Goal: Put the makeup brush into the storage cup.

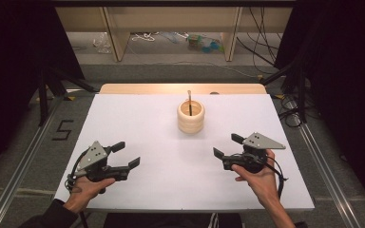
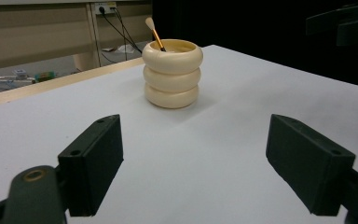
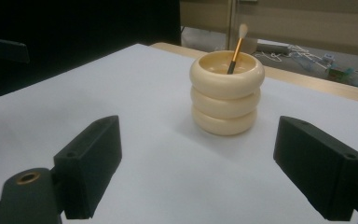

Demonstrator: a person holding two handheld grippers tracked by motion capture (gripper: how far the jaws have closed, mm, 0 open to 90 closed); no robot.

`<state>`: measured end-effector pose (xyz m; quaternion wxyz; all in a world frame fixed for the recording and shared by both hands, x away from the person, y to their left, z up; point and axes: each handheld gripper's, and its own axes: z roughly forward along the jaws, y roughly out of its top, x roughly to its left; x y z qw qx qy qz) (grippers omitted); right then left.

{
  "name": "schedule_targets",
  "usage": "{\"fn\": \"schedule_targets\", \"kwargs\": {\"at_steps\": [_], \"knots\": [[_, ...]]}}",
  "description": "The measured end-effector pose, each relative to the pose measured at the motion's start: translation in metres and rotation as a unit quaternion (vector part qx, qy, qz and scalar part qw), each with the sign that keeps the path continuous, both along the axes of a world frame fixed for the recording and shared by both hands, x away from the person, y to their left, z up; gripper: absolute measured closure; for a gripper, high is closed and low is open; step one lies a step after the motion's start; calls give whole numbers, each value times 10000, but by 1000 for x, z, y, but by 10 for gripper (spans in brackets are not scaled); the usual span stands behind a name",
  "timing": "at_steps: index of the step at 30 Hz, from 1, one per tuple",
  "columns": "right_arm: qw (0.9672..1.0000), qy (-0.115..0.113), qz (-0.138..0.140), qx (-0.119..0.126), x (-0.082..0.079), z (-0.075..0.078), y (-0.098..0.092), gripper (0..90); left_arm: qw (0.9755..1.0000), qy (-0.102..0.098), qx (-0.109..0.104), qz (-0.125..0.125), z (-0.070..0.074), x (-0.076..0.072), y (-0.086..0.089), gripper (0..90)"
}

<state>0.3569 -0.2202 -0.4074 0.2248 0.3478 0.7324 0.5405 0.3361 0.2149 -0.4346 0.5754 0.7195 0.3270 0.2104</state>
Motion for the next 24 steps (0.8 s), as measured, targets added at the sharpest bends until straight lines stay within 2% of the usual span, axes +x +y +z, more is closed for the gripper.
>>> {"fn": "schedule_targets", "kwargs": {"at_steps": [1, 3, 4, 9, 13, 17, 18, 24], "knots": [[10000, 81, 11, 3, -2, 0, -1, 161, 10000, 0, -7, 1, 0, 0, 0, 183], [9999, 87, -48, -55, -4, 0, -3, 162, 10000, -3, -5, 2, 0, 0, 0, 183], [10000, 26, -45, -25, -4, 0, -5, 161, 10000, -4, -1, -2, 0, 0, 1, 183], [9999, 30, -170, 3, -9, -2, -11, 161, 10000, 0, -4, -13, 0, 0, 0, 183], [9998, 57, -177, -106, -13, -5, -15, 160, 10000, 13, -13, -29, 0, 0, 0, 180], [9998, 71, -149, -116, -16, -7, -17, 161, 10000, -8, 10, -56, 0, 0, 0, 177], [9999, -4, -147, -87, -16, -9, -16, 160, 10000, -3, 5, -58, 0, 0, 0, 176], [9997, 35, -157, -167, -21, -10, -19, 160, 10000, -1, 38, -61, 0, -1, 0, 174]]}}
